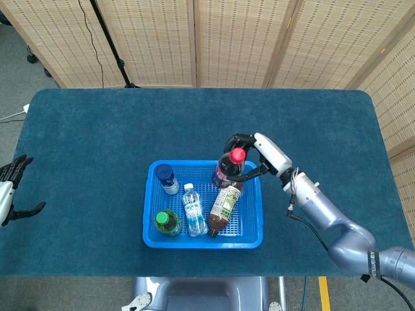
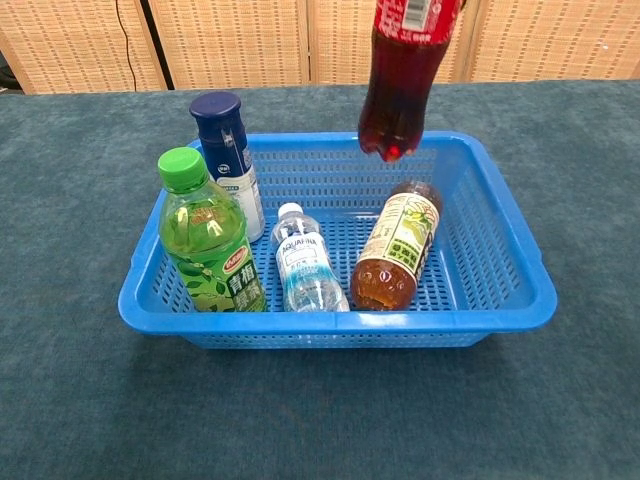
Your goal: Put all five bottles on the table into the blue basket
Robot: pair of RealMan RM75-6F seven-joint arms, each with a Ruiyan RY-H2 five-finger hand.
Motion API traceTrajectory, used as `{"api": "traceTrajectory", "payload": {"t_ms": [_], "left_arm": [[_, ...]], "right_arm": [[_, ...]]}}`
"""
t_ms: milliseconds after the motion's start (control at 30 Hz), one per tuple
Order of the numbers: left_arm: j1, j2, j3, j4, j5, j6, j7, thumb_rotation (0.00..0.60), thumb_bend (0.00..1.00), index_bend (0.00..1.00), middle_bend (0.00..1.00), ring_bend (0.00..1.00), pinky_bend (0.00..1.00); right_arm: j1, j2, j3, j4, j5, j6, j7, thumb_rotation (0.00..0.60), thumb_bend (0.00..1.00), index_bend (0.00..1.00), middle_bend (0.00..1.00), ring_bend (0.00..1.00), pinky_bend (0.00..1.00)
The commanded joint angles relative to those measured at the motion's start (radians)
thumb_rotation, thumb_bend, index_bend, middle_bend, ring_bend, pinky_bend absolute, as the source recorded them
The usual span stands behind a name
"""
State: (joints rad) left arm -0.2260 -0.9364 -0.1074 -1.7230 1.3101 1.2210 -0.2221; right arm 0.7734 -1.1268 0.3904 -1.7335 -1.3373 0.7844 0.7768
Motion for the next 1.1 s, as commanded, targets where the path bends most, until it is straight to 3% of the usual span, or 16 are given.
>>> {"api": "traceTrajectory", "payload": {"t_ms": [33,433,500,600,667,733,867,1100], "left_arm": [[-0.002,0.0,0.001,0.003,0.0,-0.004,-0.003,0.6,0.21,0.0,0.0,0.0,0.0],[-0.003,0.003,-0.001,0.007,0.001,-0.006,-0.016,0.6,0.21,0.0,0.0,0.0,0.0],[-0.003,0.004,-0.001,0.006,0.003,-0.005,-0.018,0.6,0.21,0.0,0.0,0.0,0.0],[-0.003,0.004,0.001,0.004,0.007,-0.006,-0.02,0.6,0.21,0.0,0.0,0.0,0.0],[-0.003,0.005,0.002,0.005,0.008,-0.006,-0.022,0.6,0.21,0.0,0.0,0.0,0.0],[-0.004,0.005,0.001,0.006,0.008,-0.006,-0.024,0.6,0.21,0.0,0.0,0.0,0.0],[-0.004,0.005,0.001,0.007,0.007,-0.007,-0.027,0.6,0.21,0.0,0.0,0.0,0.0],[0.004,0.011,0.007,0.003,0.027,0.007,-0.038,0.6,0.21,0.0,0.0,0.0,0.0]], "right_arm": [[-0.027,0.026,-0.056,-0.014,-0.085,0.009,0.012,0.6,0.22,0.64,0.71,0.52,0.54],[-0.035,0.122,-0.174,-0.066,-0.204,-0.023,0.032,0.6,0.24,0.62,0.7,0.51,0.54],[-0.027,0.124,-0.194,-0.06,-0.245,-0.027,0.047,0.6,0.2,0.54,0.62,0.47,0.52],[-0.019,0.112,-0.224,-0.027,-0.318,0.005,0.093,0.6,0.02,0.29,0.34,0.29,0.42],[-0.012,0.105,-0.239,-0.004,-0.35,0.028,0.121,0.6,0.0,0.13,0.14,0.12,0.27],[-0.01,0.102,-0.248,0.007,-0.363,0.055,0.141,0.6,0.0,0.05,0.03,0.02,0.15],[-0.013,0.107,-0.255,0.013,-0.365,0.097,0.133,0.6,0.0,0.0,0.0,0.0,0.01],[-0.075,0.151,-0.243,-0.003,-0.304,0.208,-0.012,0.6,0.0,0.0,0.0,0.0,0.0]]}}
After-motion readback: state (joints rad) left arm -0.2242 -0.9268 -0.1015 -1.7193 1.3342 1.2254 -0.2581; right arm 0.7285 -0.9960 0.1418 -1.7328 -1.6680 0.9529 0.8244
